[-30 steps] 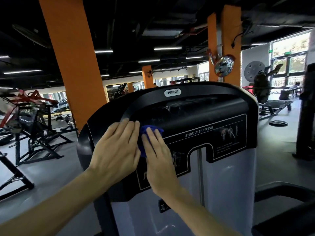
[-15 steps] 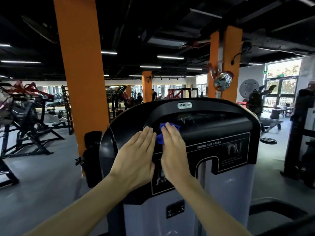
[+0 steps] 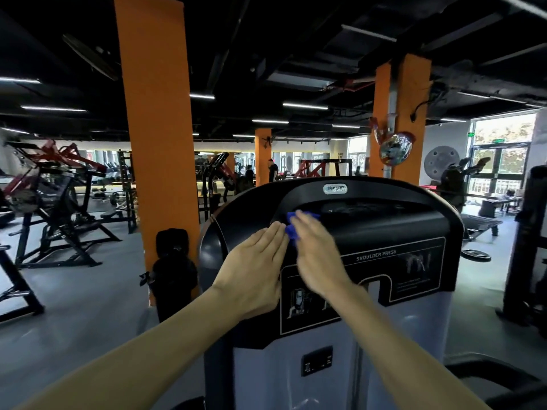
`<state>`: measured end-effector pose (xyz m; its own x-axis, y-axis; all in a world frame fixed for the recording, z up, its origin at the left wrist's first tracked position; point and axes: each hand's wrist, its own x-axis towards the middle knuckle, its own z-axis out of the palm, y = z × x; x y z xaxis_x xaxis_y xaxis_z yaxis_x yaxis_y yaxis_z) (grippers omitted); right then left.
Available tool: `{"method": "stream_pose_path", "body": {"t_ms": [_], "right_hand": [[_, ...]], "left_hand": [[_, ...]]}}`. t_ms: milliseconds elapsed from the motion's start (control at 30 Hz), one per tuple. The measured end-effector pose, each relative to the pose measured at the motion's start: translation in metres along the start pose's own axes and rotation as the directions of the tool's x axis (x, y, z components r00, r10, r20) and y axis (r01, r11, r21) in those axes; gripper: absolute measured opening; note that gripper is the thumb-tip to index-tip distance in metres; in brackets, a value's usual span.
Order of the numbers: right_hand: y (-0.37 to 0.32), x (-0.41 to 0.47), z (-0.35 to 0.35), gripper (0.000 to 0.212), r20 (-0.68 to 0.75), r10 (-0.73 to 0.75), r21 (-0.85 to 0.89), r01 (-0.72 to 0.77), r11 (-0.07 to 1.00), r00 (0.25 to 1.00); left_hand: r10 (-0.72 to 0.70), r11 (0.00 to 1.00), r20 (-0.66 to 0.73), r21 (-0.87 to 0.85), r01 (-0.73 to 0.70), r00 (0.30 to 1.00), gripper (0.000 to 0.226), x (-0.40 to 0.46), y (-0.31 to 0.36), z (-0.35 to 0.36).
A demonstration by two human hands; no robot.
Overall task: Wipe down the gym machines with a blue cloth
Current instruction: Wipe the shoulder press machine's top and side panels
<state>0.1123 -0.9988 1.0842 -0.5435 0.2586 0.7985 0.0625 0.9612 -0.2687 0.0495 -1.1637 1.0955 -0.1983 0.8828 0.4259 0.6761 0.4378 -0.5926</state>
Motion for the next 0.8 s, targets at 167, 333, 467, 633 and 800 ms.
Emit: {"method": "stream_pose_path", "body": {"t_ms": [167, 333, 467, 633, 800], "right_hand": [[0.040, -0.002, -0.023, 0.056, 0.095, -0.085, -0.026, 0.087, 0.996, 0.992], [0.031, 0.010, -0.022, 0.060, 0.061, 0.209, 0.039, -0.211, 0.977, 0.976], [0.016, 0.002, -0.017, 0.076, 0.181, 0.121, 0.266, -0.167, 0.949, 0.976], [0.035, -0.003, -0.044, 0.095, 0.423, 0.028, 0.591, -0.300, 0.749, 0.905], [0.076, -0.007, -0.054, 0.060, 0.152, 0.164, 0.327, -0.206, 0.922, 0.975]], "left_hand": [[-0.005, 1.000, -0.021, -0.007, 0.005, 1.000, 0.075, 0.001, 0.004, 0.005], [-0.057, 0.995, -0.025, -0.084, 0.055, 0.998, 0.074, 0.006, 0.007, 0.000], [-0.185, 0.941, -0.195, -0.319, 0.116, 0.963, 0.075, 0.023, 0.018, 0.002], [-0.126, 0.914, -0.168, -0.403, 0.049, 0.978, 0.076, 0.048, 0.043, -0.001], [-0.276, 0.939, -0.075, -0.233, 0.252, 0.958, 0.084, 0.074, 0.068, -0.013]]}}
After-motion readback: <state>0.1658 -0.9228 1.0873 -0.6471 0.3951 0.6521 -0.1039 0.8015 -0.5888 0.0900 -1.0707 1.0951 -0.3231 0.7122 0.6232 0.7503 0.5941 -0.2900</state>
